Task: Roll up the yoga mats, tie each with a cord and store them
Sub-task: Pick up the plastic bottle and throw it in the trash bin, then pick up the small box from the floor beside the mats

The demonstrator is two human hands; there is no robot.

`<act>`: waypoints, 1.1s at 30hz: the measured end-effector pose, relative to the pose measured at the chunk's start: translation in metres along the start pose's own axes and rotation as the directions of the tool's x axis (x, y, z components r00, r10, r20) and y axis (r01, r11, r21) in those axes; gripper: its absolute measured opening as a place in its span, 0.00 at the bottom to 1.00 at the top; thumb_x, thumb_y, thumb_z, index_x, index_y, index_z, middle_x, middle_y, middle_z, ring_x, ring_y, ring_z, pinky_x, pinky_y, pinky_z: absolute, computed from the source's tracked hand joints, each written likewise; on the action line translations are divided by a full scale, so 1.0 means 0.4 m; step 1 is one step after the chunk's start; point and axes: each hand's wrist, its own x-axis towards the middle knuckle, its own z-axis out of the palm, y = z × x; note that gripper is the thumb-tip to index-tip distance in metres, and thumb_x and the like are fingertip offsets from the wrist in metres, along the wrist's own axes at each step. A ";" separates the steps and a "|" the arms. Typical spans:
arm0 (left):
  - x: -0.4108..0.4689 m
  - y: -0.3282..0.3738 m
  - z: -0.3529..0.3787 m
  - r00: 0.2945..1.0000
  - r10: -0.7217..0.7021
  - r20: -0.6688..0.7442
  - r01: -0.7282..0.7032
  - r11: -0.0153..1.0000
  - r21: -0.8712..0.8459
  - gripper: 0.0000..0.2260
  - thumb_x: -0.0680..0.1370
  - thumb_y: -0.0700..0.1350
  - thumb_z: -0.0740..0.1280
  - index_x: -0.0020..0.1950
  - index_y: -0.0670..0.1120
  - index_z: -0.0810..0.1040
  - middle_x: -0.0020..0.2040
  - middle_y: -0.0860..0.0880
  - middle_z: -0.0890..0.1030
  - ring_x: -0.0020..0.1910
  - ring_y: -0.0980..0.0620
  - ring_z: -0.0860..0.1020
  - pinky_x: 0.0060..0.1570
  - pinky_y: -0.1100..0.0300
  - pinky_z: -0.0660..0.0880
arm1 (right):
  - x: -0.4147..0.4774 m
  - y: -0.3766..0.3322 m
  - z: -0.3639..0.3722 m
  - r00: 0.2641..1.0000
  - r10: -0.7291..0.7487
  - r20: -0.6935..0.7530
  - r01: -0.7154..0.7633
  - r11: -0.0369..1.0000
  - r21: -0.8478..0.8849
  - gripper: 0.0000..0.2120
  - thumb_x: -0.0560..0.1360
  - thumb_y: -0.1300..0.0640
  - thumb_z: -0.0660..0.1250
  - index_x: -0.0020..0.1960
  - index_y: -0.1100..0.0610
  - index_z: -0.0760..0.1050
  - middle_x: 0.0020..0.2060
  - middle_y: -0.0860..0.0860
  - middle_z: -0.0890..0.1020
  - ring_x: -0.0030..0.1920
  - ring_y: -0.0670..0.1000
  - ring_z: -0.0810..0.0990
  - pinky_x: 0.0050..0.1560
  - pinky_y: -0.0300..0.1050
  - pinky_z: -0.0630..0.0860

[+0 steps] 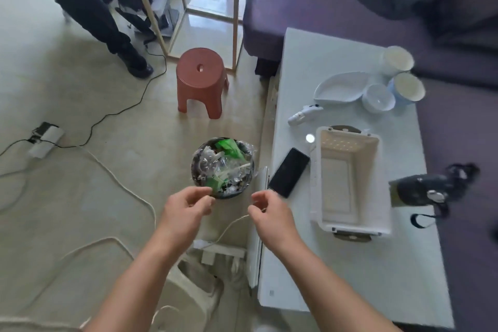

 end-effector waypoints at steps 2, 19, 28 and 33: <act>-0.124 0.010 -0.057 1.000 0.026 0.006 -0.026 0.999 -0.032 0.07 0.79 0.39 0.68 0.55 0.46 0.82 0.48 0.47 0.85 0.46 0.48 0.83 0.42 0.59 0.74 | -0.143 -0.026 -0.002 1.000 0.008 -0.029 -0.007 1.000 0.025 0.12 0.77 0.56 0.65 0.60 0.51 0.75 0.51 0.46 0.80 0.52 0.47 0.78 0.55 0.42 0.74; -1.060 -0.024 -0.079 0.871 0.219 0.439 -0.264 0.964 0.043 0.07 0.78 0.34 0.67 0.50 0.42 0.83 0.41 0.43 0.86 0.41 0.43 0.83 0.42 0.54 0.77 | -1.210 0.121 -0.016 0.869 0.188 -0.458 0.082 0.857 0.508 0.10 0.76 0.54 0.68 0.57 0.54 0.78 0.50 0.49 0.83 0.51 0.50 0.81 0.58 0.48 0.78; -1.577 -0.209 0.334 0.602 0.201 0.772 -0.502 0.848 0.170 0.06 0.79 0.35 0.66 0.48 0.43 0.82 0.39 0.46 0.86 0.35 0.50 0.82 0.37 0.57 0.71 | -1.729 0.625 -0.088 0.606 0.490 -0.627 0.162 0.695 0.700 0.05 0.74 0.56 0.69 0.43 0.47 0.75 0.37 0.43 0.80 0.37 0.42 0.78 0.47 0.40 0.77; -1.927 -0.373 0.580 0.446 0.143 0.883 -0.619 0.762 0.189 0.07 0.78 0.36 0.67 0.49 0.46 0.83 0.40 0.44 0.86 0.39 0.48 0.82 0.39 0.56 0.74 | -2.023 0.979 -0.101 0.445 0.639 -0.627 0.169 0.628 0.760 0.06 0.71 0.55 0.70 0.41 0.45 0.74 0.40 0.45 0.82 0.44 0.49 0.82 0.51 0.47 0.78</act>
